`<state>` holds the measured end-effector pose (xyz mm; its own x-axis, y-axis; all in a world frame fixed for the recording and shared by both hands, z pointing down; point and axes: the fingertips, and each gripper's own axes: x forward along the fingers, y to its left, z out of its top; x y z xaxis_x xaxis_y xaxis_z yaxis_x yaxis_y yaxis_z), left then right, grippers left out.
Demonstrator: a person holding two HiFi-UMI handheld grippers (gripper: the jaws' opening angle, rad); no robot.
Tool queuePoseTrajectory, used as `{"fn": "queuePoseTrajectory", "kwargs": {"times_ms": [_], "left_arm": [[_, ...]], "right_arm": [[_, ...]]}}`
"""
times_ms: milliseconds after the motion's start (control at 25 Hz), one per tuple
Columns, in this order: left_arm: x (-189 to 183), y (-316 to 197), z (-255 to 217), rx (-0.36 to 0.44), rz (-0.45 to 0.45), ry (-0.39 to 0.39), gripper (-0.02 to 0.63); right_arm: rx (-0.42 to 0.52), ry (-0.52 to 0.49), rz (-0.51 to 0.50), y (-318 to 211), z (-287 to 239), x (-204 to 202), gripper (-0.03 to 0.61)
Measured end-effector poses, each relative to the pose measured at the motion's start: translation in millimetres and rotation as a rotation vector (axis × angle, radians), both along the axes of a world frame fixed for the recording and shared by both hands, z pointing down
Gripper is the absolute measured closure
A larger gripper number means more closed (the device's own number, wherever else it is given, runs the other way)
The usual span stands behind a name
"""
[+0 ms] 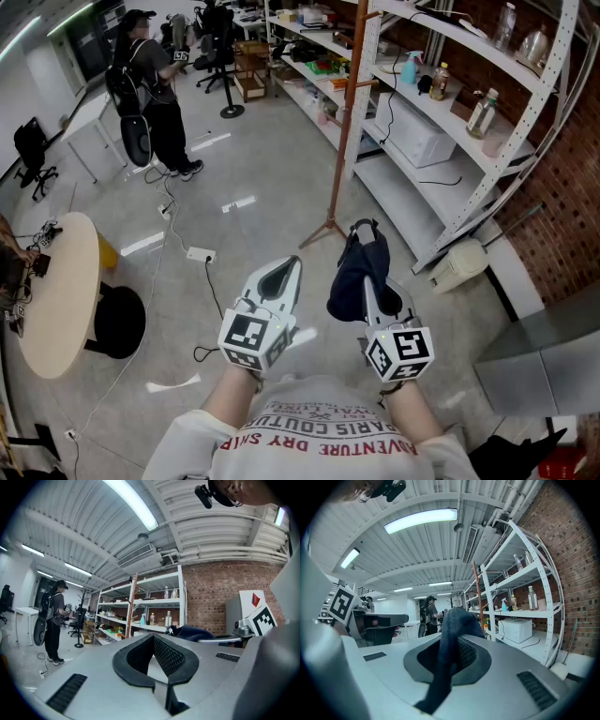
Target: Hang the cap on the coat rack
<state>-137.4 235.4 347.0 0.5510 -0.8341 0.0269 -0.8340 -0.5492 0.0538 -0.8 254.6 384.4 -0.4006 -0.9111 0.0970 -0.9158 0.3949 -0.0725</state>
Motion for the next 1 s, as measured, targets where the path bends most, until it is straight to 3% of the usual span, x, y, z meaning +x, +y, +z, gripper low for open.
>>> {"fn": "queuePoseTrajectory", "kwargs": {"times_ms": [560, 1000], "left_arm": [[0.2, -8.5, 13.5, -0.004, 0.020, -0.013, 0.609], [-39.1, -20.7, 14.7, 0.000, 0.060, -0.016, 0.609]], "right_arm": [[-0.018, -0.013, 0.007, -9.2, 3.1, -0.3, 0.554], [-0.025, -0.030, 0.065, -20.1, 4.2, -37.2, 0.554]]}}
